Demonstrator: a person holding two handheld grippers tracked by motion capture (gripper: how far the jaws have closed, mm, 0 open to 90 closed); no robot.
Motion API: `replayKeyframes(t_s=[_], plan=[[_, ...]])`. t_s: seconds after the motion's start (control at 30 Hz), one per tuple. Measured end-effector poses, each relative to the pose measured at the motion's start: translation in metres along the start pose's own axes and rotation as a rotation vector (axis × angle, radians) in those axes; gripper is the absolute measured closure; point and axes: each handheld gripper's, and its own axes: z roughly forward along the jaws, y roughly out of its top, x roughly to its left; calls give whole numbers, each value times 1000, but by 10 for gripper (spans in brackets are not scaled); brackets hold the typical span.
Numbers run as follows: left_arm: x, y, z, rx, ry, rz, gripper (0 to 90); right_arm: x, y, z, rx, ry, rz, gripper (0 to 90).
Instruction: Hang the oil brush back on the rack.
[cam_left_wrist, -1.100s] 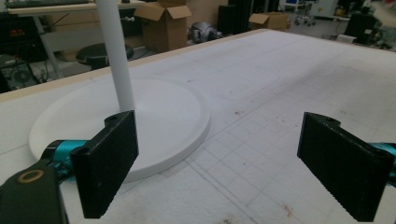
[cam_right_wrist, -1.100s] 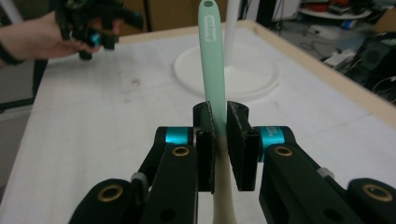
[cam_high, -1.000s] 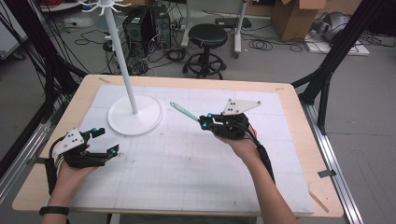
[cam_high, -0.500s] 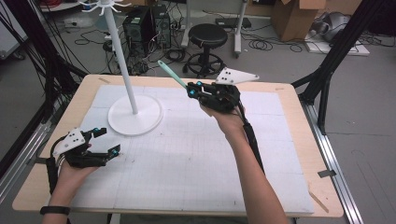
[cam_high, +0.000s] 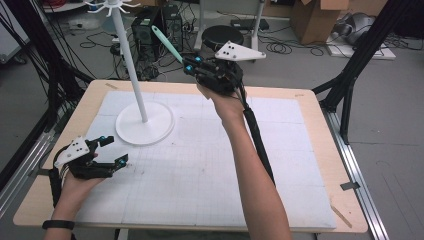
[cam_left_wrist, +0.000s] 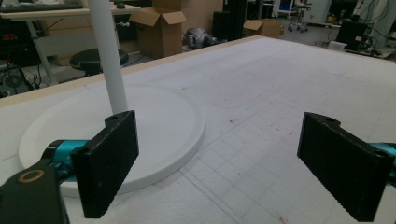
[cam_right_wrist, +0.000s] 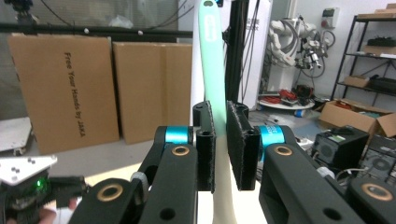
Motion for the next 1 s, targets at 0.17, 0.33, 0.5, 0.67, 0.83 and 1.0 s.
replayKeyframes(t_s=[0.17, 0.33, 0.5, 0.67, 0.83, 1.0], plan=[[0, 0, -2, -4, -2, -2, 133, 2, 14, 14, -24, -4, 5, 824], [0, 1, -3, -10, -8, -6, 133, 9, 21, 30, -37, -1, 4, 824], [-1, 1, -5, -12, -8, -3, 133, 11, 22, 41, -39, 4, 19, 823], [-1, 2, -5, -13, -14, -2, 133, 11, 20, 48, -38, 1, 19, 823], [-1, 2, -5, -15, -15, -5, 133, 12, 17, 53, -31, 6, 24, 823], [0, 1, -6, -12, -14, -4, 133, 15, 15, 55, -32, 9, 23, 822]])
